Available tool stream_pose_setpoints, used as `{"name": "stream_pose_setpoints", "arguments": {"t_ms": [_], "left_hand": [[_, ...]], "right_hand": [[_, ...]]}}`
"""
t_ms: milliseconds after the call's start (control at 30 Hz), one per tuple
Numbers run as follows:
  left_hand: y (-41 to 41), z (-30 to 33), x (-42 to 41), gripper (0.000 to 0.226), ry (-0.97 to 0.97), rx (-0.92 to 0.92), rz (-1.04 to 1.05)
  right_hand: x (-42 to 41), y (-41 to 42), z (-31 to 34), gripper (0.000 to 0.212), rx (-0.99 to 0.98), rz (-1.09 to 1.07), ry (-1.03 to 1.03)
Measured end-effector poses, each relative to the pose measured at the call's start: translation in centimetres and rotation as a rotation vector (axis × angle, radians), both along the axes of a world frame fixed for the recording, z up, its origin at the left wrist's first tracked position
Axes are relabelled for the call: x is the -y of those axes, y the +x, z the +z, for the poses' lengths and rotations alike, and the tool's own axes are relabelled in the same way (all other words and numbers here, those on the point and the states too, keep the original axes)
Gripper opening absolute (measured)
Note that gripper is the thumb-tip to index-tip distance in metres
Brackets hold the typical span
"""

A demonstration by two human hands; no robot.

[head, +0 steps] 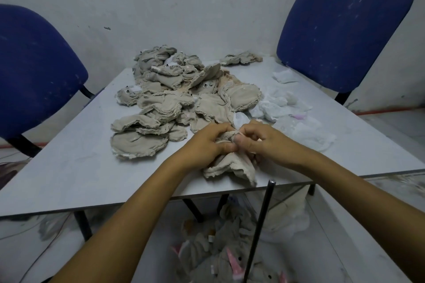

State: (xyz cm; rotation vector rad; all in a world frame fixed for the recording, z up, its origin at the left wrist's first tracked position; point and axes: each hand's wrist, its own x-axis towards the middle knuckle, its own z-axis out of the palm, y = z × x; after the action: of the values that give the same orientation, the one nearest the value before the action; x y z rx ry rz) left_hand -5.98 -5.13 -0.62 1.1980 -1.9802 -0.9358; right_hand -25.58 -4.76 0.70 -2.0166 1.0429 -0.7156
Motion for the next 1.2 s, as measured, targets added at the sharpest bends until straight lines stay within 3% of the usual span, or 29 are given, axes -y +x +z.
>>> {"name": "stream_pose_setpoints", "arguments": {"t_ms": [67,167,233,300,367,467,533,600,700,767,900,1200], "left_hand": [[-0.1,0.1,-0.1,0.005,0.083,-0.124,0.041],[-0.4,0.6,-0.7,0.025,0.226,-0.232,0.045],[-0.5,1.2,-1.2,0.034,0.316,-0.252,-0.007],[-0.1,2.0,-1.6,0.037,0.312,-0.135,-0.091],[0.0,2.7,-2.1,0.023,0.195,0.077,-0.157],[-0.4,3.1,-2.8,0.015,-0.045,0.233,-0.175],[-0.8,3.1,-3.5,0.015,-0.307,0.282,-0.143],[-1.5,3.2,-4.2,0.015,-0.578,0.317,-0.131],[-2.8,3.9,-5.7,0.015,-0.849,0.284,-0.11],[-3.0,4.4,-6.5,0.015,-0.966,0.238,-0.107],[-2.8,4.3,-7.8,0.012,-1.076,0.221,-0.152],[-2.5,0.7,-9.9,0.01,-1.06,0.258,-0.152]], "right_hand": [[-0.2,-0.4,0.2,0.016,-0.112,0.062,0.028],[-0.6,-0.2,-0.6,0.019,-0.242,0.035,-0.076],[-0.9,0.1,-1.0,0.017,-0.189,0.02,-0.13],[-0.9,-0.3,-1.0,0.029,-0.088,-0.026,-0.13],[-1.1,-1.0,-0.5,0.032,-0.041,-0.055,-0.126],[-2.1,-1.9,0.1,0.013,0.024,0.016,-0.024],[-3.1,-2.8,0.8,0.027,-0.096,0.108,-0.05],[-4.2,-3.8,1.7,0.025,-0.223,0.127,-0.204],[-5.9,-4.4,2.7,0.017,-0.154,0.025,-0.597],[-6.9,-4.4,3.1,0.017,-0.116,-0.017,-0.746],[-8.5,-4.9,3.2,0.016,-0.198,-0.073,-0.939],[-10.6,-4.6,-0.4,0.011,-0.344,-0.078,-1.178]]}}
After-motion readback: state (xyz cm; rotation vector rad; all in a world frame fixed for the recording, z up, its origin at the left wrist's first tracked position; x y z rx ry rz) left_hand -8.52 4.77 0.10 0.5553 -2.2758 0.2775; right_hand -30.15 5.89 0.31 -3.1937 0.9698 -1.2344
